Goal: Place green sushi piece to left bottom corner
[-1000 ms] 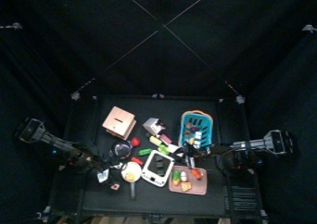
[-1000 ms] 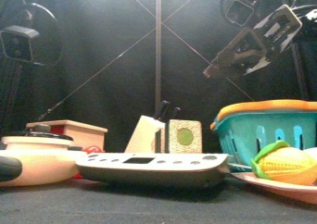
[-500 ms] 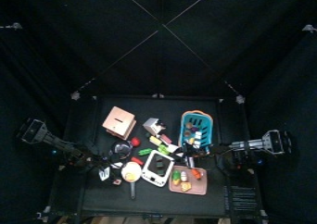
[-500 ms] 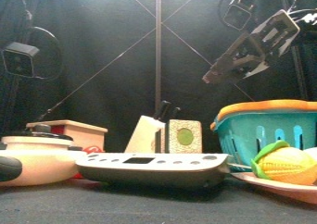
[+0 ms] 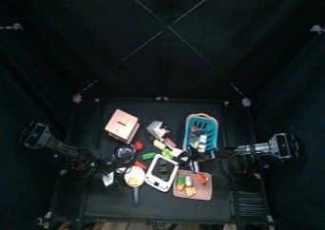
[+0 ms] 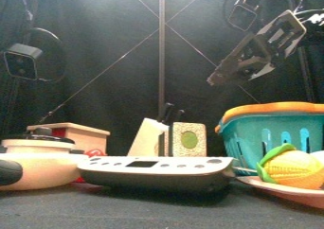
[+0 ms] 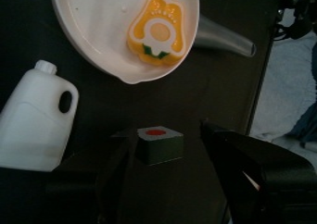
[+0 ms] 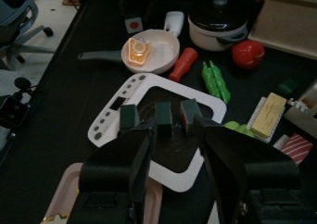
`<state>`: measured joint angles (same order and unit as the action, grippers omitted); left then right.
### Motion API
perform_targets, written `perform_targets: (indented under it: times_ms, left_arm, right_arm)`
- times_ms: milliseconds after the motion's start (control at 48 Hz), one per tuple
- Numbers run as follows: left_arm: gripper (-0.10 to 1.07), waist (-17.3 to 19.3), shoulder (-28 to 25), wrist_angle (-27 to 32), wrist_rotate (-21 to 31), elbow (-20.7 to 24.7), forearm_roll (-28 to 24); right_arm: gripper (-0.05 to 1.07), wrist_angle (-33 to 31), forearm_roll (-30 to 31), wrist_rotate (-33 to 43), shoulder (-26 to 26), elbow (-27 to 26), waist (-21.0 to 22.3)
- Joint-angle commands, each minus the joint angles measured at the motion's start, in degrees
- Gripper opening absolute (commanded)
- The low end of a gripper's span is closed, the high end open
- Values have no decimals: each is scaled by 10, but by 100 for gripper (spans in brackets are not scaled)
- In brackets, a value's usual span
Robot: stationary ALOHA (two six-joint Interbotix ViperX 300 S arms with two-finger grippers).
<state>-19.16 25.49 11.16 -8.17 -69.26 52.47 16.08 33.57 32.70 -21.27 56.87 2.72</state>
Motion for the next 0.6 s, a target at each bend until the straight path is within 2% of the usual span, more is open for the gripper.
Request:
perform_targets:
  times_ms: [0,167,312,438,583]
  left_arm:
    - [91,3,6,-3,-1,22,-17]
    - [91,10,11,-18,-2,43,-49]
    - [91,19,11,-63,-4,64,-105]
    - [91,37,11,-105,-2,63,-162]
    - [90,60,5,-175,-2,64,-188]
  right_arm:
    - [76,3,-1,-1,-6,-12,3]
    - [76,2,-1,-1,-6,-12,3]
    - [76,3,-1,-1,-6,-12,3]
    - [76,3,-1,-1,-6,-12,4]
    - [76,2,-2,0,-6,-12,4]
